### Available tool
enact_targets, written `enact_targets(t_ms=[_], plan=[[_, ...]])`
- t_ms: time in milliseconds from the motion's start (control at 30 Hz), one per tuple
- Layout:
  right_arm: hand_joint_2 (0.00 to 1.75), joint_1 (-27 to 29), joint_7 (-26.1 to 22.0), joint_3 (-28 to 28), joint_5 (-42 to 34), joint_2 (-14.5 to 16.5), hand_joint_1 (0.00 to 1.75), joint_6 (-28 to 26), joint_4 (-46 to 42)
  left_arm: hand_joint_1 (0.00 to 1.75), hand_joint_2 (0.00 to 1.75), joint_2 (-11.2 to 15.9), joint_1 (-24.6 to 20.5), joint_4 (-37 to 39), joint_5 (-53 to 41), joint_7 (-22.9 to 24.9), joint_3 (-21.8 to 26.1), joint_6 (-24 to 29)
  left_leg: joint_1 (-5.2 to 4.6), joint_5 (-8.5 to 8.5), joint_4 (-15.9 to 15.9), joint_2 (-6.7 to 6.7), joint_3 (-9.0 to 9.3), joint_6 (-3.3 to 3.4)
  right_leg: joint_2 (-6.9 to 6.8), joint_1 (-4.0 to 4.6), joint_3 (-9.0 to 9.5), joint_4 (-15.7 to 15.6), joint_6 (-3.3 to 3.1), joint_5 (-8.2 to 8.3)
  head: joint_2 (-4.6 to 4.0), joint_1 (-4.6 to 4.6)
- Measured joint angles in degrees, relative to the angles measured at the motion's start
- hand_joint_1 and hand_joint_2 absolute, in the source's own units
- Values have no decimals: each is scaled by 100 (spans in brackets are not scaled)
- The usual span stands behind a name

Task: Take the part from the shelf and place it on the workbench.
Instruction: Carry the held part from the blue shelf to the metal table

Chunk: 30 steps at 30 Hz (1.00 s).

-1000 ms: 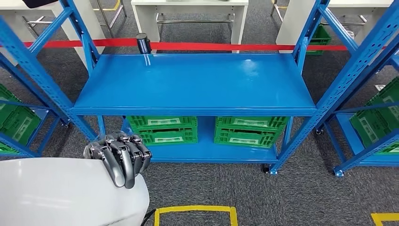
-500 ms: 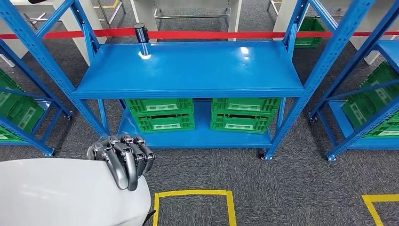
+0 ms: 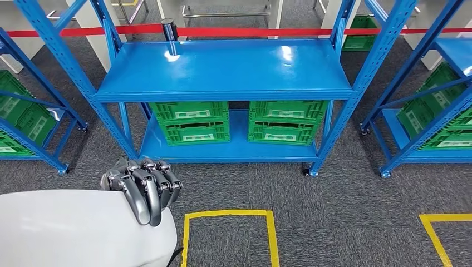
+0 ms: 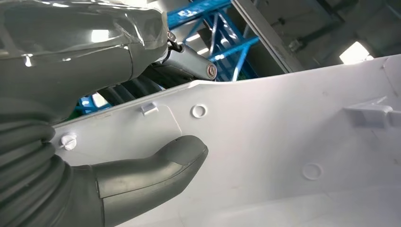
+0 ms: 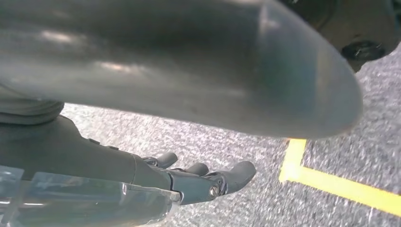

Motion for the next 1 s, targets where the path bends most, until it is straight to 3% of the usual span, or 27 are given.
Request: enact_targets(t_ms=[67,133,167,200,233,267,300,367,400,467,500,533,567,633,667,700,733,800,867,900,933,1000], plan=[[0,-4,4,-3,0,-12,0,-29,9,175,175,0,-33,23,-16,-3,-44,-24,24,193,-71,16,-147,46,4,3,-168,426,-64,-427,0,19],[0,-17,68,-4,0,-33,0,-31,20,175,175,1,-50,67,-21,-16,-103,-33,15,358,-60,16,-350,54,6,0,-370,1167,-76,-904,0,37],[0,-24,107,-3,0,-42,0,-26,26,175,175,1,-51,93,-22,-27,-127,-33,12,438,-44,19,-459,49,6,-7,-409,1465,-28,-975,0,39],[0,-31,135,-2,0,-48,0,-20,32,175,175,1,-54,120,-20,-40,-144,-33,13,514,-20,23,-574,38,6,-18,-368,1611,46,-920,0,41],[0,-34,153,1,0,-54,0,-17,40,175,175,2,-58,145,-17,-56,-151,-33,19,584,16,27,-698,21,6,-33,-229,1552,130,-778,0,41],[0,-36,163,4,-1,-58,0,-21,48,175,175,2,-66,168,-12,-68,-155,-33,27,645,65,28,-819,-1,6,-50,9,1297,197,-632,0,41],[0,-44,168,10,-1,-62,0,-36,63,175,175,3,-76,192,-7,-79,-157,-34,26,694,131,26,-933,-31,7,-59,310,888,224,-605,0,44],[0,-67,180,26,-3,-75,0,-95,114,175,175,2,-110,244,3,-91,-166,-37,20,774,252,29,-1087,-94,28,-40,755,171,135,-740,0,35],[0,-81,188,34,-3,-79,0,-132,155,175,175,1,-126,275,11,-97,-172,-39,20,818,279,34,-1123,-124,38,-17,829,-3,65,-825,1,25],[0,-94,213,48,-2,-82,0,-191,252,175,175,4,-142,351,27,-102,-196,-40,45,891,281,35,-1153,-177,31,-4,756,-31,-56,-775,1,13],[0,-99,229,52,-1,-80,0,-209,298,175,175,8,-139,388,33,-105,-211,-40,63,809,323,27,-1183,-210,21,-6,706,-24,-110,-714,1,8],[0,-100,243,56,-1,-77,0,-221,334,175,175,14,-137,420,35,-107,-225,-42,79,613,450,18,-1225,-248,8,-16,640,-26,-152,-644,0,3],[0,-101,254,58,0,-73,0,-229,363,175,175,19,-135,445,36,-111,-237,-43,94,311,679,9,-1281,-287,-3,-22,569,-26,-179,-568,0,0],[0,-98,259,60,0,-63,0,-235,408,175,175,27,-133,484,37,-118,-258,-46,111,-303,1408,5,-1390,-345,-8,-16,400,-14,-194,-410,0,-14],[0,-98,260,61,0,-59,0,-235,429,175,175,29,-132,504,38,-120,-267,-48,117,-447,1739,6,-1404,-354,-9,-11,311,-8,-190,-335,0,-14],[0,-98,260,61,0,-57,0,-235,448,175,175,32,-131,522,38,-121,-275,-48,119,-456,1928,5,-1346,-349,-9,-3,217,-2,-183,-263,0,-15],[0,-97,260,61,0,-55,0,-235,463,175,175,33,-130,535,38,-122,-281,-49,117,-354,1902,3,-1192,-329,-8,8,133,0,-177,-199,0,-15],[0,-98,260,62,0,-50,0,-235,489,175,175,34,-136,546,38,-124,-288,-49,92,-147,1245,-7,-601,-227,-2,30,9,-2,-164,-81,0,-14],[0,-98,260,64,-1,-36,0,-235,508,175,175,33,-145,548,38,-127,-294,-49,51,-212,405,-12,-22,-129,4,38,-54,-14,-117,29,0,-8],[0,-96,260,64,-1,-29,0,-235,516,175,175,34,-152,549,38,-128,-296,-49,24,-270,171,-14,116,-94,3,22,-68,-27,-80,83,0,-15],[0,-95,260,66,-1,-24,0,-234,523,175,175,34,-156,551,38,-129,-297,-49,1,-271,78,-15,142,-74,2,10,-78,-49,-36,143,0,-23],[0,-93,260,65,0,-18,0,-230,536,175,175,34,-167,559,38,-129,-300,-49,-9,-99,-10,-4,67,-2,7,5,-120,-69,14,194,0,-40]])
